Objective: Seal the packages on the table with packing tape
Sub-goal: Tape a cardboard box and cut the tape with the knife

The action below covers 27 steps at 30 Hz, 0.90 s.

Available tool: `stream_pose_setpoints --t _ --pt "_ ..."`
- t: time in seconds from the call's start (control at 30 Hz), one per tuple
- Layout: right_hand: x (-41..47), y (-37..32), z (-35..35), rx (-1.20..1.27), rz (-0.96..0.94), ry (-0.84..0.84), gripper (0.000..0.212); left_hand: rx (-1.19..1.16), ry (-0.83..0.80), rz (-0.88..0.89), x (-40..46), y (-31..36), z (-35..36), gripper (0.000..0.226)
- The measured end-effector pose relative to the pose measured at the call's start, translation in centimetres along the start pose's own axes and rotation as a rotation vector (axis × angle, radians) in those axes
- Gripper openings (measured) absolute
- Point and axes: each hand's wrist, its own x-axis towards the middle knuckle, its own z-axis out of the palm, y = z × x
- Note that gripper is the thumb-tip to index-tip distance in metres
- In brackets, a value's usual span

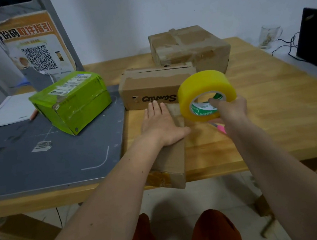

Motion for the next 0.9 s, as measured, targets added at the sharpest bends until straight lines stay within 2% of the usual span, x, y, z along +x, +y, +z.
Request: stream_pose_setpoints --t 0.13,0.3,0.5,0.63,0.83,0.9 --pt "-0.1 0.3 -0.3 0.023 0.01 -0.015 0.024 -0.027 -0.001 0.044 0.6 0.4 -0.1 0.092" --pt "-0.3 0.3 -0.3 0.004 0.004 -0.059 0.031 -0.046 0.003 0.006 1.4 0.6 -0.4 0.084" --pt "0.5 0.5 -1.1 -0.108 0.017 -0.059 0.03 -0.069 -0.026 -0.141 0.7 0.6 -0.4 0.083" --pt "0.7 1.2 -1.2 -0.169 0.045 -0.026 0.038 -0.079 -0.05 -0.257 0.0 0.6 -0.7 0.084" --pt "1.7 0.5 0.0 -0.258 -0.028 -0.099 0.018 -0.095 -0.072 -0.337 -1.2 0.4 -1.2 0.094" --pt "1.7 0.9 0.2 -0.301 -0.017 -0.124 0.022 -0.008 -0.079 -0.351 -1.2 0.7 -1.5 0.098"
